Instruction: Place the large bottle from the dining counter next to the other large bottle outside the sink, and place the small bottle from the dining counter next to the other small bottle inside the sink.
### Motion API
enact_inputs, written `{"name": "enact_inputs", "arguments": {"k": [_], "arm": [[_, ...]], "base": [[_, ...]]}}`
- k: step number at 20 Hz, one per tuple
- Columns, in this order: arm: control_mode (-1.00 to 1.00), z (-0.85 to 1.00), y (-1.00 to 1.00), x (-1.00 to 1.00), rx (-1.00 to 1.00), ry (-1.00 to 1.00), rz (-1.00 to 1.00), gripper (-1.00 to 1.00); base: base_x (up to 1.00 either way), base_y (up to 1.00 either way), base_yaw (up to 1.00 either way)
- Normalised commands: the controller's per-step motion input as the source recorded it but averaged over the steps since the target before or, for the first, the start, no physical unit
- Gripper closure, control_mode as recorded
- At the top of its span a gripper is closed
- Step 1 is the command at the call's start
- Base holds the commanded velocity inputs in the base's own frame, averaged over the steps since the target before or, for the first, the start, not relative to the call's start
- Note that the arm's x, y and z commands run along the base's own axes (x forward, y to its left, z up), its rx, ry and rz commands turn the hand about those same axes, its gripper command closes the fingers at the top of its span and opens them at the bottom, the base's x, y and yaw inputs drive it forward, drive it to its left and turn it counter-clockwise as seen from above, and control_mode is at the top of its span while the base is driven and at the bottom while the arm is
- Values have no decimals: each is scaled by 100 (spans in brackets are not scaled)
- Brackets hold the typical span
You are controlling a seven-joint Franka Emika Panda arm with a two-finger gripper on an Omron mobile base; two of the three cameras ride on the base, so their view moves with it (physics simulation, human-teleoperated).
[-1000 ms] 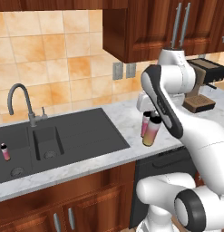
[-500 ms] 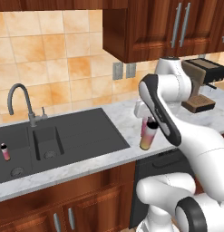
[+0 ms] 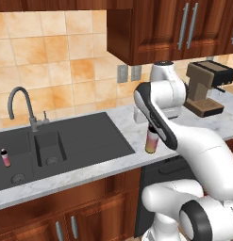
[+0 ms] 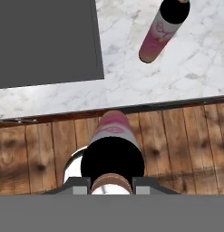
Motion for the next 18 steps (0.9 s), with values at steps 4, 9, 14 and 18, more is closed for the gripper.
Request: {"name": "enact_inputs", "arguments": {"k": [4, 9, 14, 18], "arm": [[-100, -1, 0, 41, -4, 10, 0, 100], [-100, -13, 0, 38, 0, 4, 0, 100], [-100, -32, 0, 20, 0, 0, 0, 100], [-100, -41, 0, 12, 1, 0, 0, 100]], "base": [[0, 0, 0], [0, 0, 0], [0, 0, 0], [0, 0, 0]]}}
